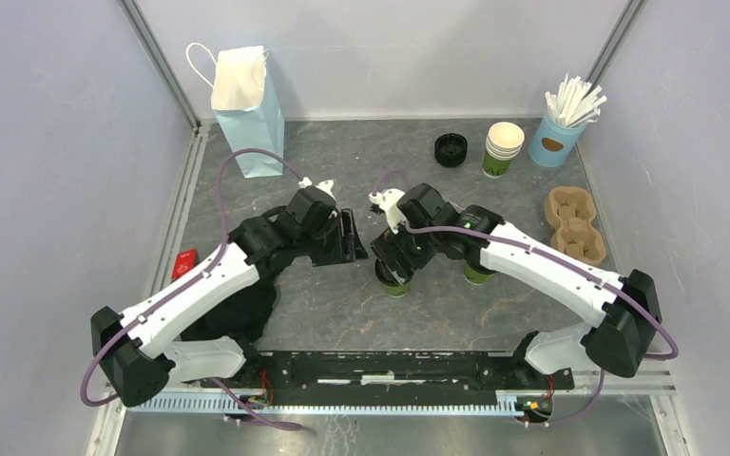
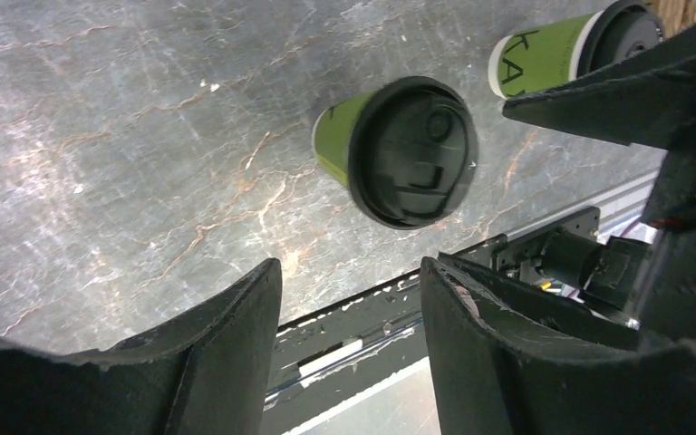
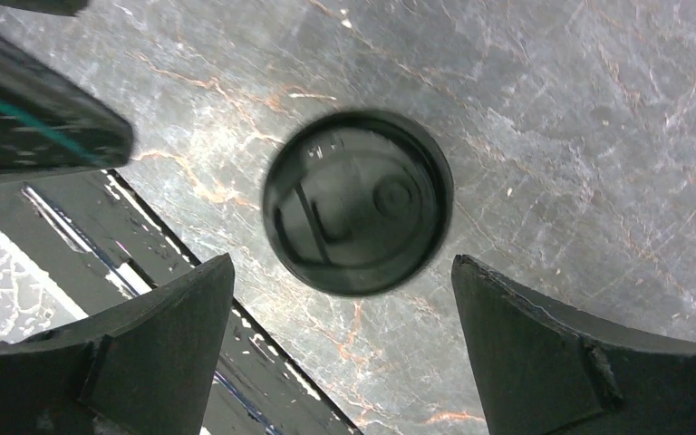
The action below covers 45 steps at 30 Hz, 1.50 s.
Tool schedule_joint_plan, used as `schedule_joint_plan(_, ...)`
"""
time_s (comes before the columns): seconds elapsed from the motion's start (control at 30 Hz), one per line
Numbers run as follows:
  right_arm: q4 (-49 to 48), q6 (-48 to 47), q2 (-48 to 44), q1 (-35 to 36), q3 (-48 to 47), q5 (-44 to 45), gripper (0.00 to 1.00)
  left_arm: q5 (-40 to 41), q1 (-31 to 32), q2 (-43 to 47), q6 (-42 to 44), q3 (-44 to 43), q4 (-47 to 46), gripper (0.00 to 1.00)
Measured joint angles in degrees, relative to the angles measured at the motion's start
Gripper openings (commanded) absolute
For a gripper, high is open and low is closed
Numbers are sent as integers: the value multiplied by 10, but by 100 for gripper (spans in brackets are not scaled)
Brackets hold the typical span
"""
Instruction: Pack the takeout coffee
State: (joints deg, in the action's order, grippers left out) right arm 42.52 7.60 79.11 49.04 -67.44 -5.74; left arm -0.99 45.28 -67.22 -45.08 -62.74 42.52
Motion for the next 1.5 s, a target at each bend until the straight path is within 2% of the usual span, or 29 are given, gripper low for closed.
schedule_joint_plan(0.17,0,1,7,32,-24,27,97,27,0,15,0,0,29,66)
schedule_joint_plan(0.27,0,3,12,43,-24,32,96,54,-1,32,0,0,52,71)
schedule_joint_plan(0.5,1,9,38,46,-24,72,90,99,-2,78,-7,0,84,75)
schedule_joint_plan(0.6,0,12,41,46,-24,82,84,107,-2,94,-14,0,88,75)
schedule_joint_plan(0.97,0,15,63,50,-24,97,77,121,-2,108,-20,0,97,76)
schedule_joint_plan(1.13,0,13,64,53,-25,104,68,128,-2,107,-21,0,97,76)
schedule_joint_plan(1.37,-7,15,64,53,-25,159,66,130,-2,107,-35,-4,103,76)
schedule_joint_plan(1.5,-29,13,59,20,-13,187,66,135,-2,107,-50,-8,102,77)
